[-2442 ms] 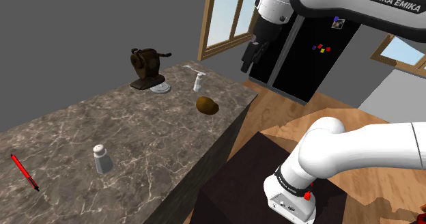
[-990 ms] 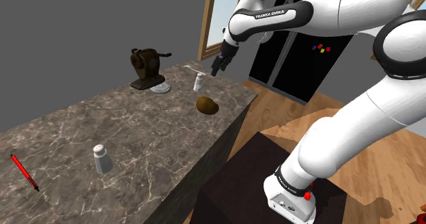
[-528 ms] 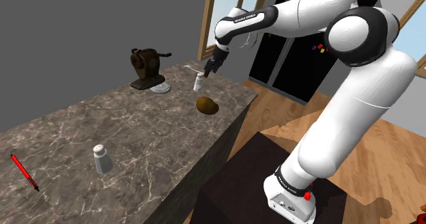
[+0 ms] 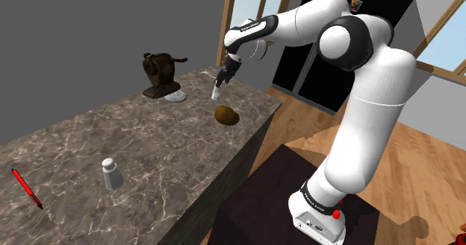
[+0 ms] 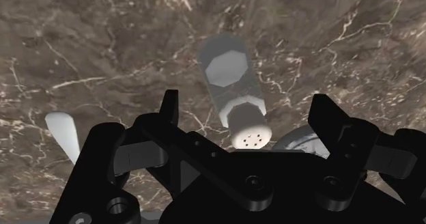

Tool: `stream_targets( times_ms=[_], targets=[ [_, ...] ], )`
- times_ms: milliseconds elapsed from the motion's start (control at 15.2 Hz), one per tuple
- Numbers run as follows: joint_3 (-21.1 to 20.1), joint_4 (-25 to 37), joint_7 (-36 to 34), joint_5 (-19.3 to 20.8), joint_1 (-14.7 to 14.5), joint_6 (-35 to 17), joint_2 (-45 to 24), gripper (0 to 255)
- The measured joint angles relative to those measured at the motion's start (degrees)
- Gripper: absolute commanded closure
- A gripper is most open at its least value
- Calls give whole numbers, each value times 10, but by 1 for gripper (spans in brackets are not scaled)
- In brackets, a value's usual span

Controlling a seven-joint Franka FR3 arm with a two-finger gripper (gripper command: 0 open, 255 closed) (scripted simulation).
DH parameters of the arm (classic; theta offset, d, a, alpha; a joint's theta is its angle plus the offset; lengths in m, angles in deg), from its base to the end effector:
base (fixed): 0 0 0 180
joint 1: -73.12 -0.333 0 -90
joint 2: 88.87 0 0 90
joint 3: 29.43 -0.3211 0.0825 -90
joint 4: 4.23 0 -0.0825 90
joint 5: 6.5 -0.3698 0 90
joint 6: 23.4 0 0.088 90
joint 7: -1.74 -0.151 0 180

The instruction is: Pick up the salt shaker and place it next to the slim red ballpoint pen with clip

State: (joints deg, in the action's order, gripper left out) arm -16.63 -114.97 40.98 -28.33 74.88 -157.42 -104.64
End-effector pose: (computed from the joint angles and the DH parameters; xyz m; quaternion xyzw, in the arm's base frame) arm 0.6076 -0.1343 0.3334 -0.9860 -0.0971 -0.1153 0.0711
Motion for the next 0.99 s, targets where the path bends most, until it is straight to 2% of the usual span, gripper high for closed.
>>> stream_targets(
  times_ms=[264,726,792,990],
  targets=[
    [-6,1,10,-14,1,-23,-25,0],
    [-8,2,11,-17,1,-29,-32,0],
    [-8,2,11,-17,1,-29,-32,255],
    [-8,2,11,-17,1,-29,-32,255]
  ],
)
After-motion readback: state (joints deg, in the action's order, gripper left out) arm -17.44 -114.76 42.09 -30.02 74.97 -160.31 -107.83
